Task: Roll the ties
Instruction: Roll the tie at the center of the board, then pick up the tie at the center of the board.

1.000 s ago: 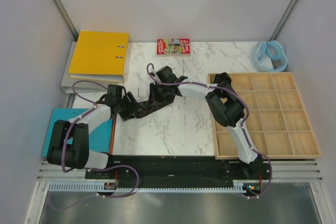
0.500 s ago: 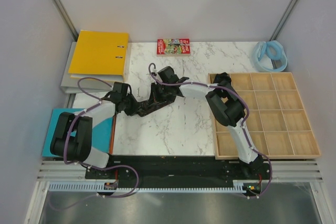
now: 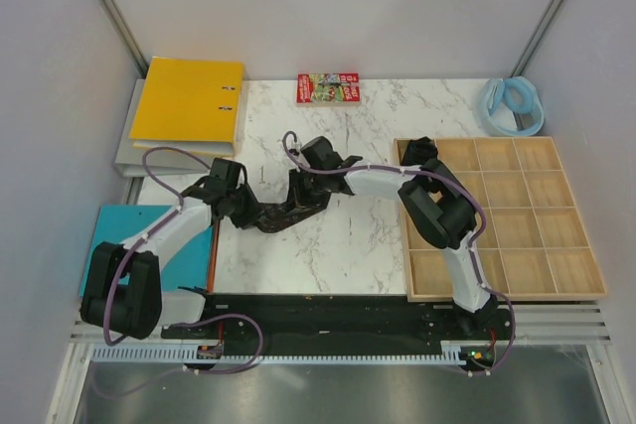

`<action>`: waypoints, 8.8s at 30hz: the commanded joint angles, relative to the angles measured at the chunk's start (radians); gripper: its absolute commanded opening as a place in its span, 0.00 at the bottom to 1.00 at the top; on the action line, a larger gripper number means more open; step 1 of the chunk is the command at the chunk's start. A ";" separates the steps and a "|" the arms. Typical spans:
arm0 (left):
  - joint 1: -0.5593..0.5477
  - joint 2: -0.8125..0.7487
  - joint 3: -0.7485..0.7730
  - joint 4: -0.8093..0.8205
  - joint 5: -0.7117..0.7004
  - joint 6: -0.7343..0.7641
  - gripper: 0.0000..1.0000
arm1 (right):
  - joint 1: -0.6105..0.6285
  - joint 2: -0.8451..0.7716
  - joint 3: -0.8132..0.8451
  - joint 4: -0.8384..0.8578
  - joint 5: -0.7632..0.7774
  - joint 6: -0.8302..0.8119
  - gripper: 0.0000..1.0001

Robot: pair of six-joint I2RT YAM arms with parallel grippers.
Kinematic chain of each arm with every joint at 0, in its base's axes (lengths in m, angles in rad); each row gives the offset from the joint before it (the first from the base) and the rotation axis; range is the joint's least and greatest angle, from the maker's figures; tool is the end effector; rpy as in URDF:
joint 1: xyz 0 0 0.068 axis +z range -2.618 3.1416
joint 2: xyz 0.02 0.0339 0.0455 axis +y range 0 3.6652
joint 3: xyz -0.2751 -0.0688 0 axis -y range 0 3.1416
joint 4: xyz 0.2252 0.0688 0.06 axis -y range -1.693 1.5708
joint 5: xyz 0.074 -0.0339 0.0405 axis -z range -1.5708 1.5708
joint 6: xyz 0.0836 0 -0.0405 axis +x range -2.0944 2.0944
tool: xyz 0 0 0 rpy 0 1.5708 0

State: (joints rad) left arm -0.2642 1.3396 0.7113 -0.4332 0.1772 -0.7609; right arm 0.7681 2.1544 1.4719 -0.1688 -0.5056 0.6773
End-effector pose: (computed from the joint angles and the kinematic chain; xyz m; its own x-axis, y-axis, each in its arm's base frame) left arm 0.2381 -0.0797 0.1610 -0.8448 -0.4746 -0.2470 -0.3349 0.8291 -0.4477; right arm 0.3179 0.3634 0.1369 -0.9463 -0.1518 -0.2852 -0.3135 0.6450 0.6969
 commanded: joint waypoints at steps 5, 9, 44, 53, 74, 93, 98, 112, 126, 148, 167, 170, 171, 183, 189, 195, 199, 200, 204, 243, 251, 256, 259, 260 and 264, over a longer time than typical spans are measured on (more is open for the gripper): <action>0.003 -0.169 -0.030 -0.188 0.019 0.043 0.12 | 0.046 -0.090 -0.056 -0.057 0.125 -0.005 0.08; 0.003 -0.194 -0.036 -0.213 0.019 0.043 0.12 | 0.065 -0.085 -0.051 -0.057 0.130 0.004 0.09; 0.003 -0.203 0.043 -0.285 -0.004 0.067 0.11 | 0.218 -0.019 0.039 -0.058 0.174 0.054 0.09; 0.002 -0.186 0.155 -0.352 0.054 0.104 0.10 | 0.229 0.004 0.094 -0.060 0.160 0.071 0.09; -0.084 0.024 0.264 -0.368 0.074 0.150 0.10 | 0.249 0.052 0.122 -0.061 0.153 0.074 0.09; -0.122 0.220 0.277 -0.303 0.038 0.169 0.09 | 0.194 -0.018 0.073 -0.126 0.176 0.019 0.16; -0.122 0.259 0.283 -0.295 0.034 0.181 0.10 | 0.154 -0.065 0.045 -0.161 0.174 -0.007 0.29; -0.122 0.305 0.327 -0.291 0.057 0.195 0.23 | 0.043 -0.238 -0.128 -0.190 0.193 -0.048 0.48; -0.122 0.133 0.399 -0.314 0.113 0.156 0.84 | 0.036 -0.332 -0.165 -0.222 0.231 -0.061 0.51; -0.081 -0.388 0.169 -0.271 -0.133 0.078 0.78 | 0.134 -0.240 0.096 -0.235 0.141 -0.008 0.31; -0.020 -0.507 -0.048 -0.208 -0.068 0.034 0.77 | 0.093 -0.034 0.108 -0.225 0.150 -0.061 0.24; -0.018 -0.502 -0.073 -0.179 -0.056 0.032 0.78 | 0.074 -0.021 0.071 -0.210 0.150 -0.065 0.23; -0.018 -0.500 -0.079 -0.164 -0.053 0.031 0.80 | 0.071 -0.013 0.062 -0.206 0.148 -0.068 0.23; -0.018 -0.410 -0.190 0.043 -0.012 0.023 0.83 | 0.060 0.019 0.002 -0.140 0.122 -0.061 0.22; -0.018 -0.366 -0.243 0.140 -0.015 0.002 0.82 | 0.051 0.007 -0.007 -0.140 0.116 -0.067 0.22; -0.018 -0.327 -0.300 0.255 0.011 -0.017 0.81 | 0.050 -0.001 -0.024 -0.138 0.114 -0.067 0.22; -0.018 -0.306 -0.329 0.293 0.001 -0.052 0.80 | 0.048 -0.004 -0.036 -0.130 0.116 -0.065 0.22; -0.018 -0.298 -0.332 0.303 -0.001 -0.058 0.80 | 0.049 -0.007 -0.044 -0.127 0.114 -0.065 0.22; -0.018 -0.273 -0.351 0.344 -0.016 -0.098 0.80 | 0.048 -0.014 -0.070 -0.109 0.111 -0.064 0.23; -0.041 -0.143 -0.556 0.702 -0.016 -0.359 0.49 | 0.053 -0.022 -0.214 0.006 0.088 -0.009 0.22; -0.055 -0.118 -0.520 0.694 -0.022 -0.298 0.06 | 0.066 -0.028 -0.240 0.026 0.096 0.005 0.22; -0.064 -0.169 -0.478 0.617 -0.005 -0.235 0.02 | 0.065 -0.077 -0.245 0.026 0.139 0.036 0.24; -0.067 -0.233 -0.443 0.528 -0.008 -0.199 0.02 | 0.062 -0.134 -0.243 0.017 0.159 0.056 0.32; -0.069 -0.250 -0.434 0.481 -0.013 -0.192 0.02 | 0.060 -0.149 -0.240 0.006 0.165 0.056 0.39; -0.069 -0.315 -0.360 0.370 0.004 -0.144 0.02 | 0.036 -0.243 -0.220 -0.052 0.205 0.059 0.57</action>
State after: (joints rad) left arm -0.3332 1.0836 0.2703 0.1005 0.1806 -1.0069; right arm 0.8360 1.9942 1.2644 -0.0711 -0.4213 0.7544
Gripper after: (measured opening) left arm 0.203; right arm 0.520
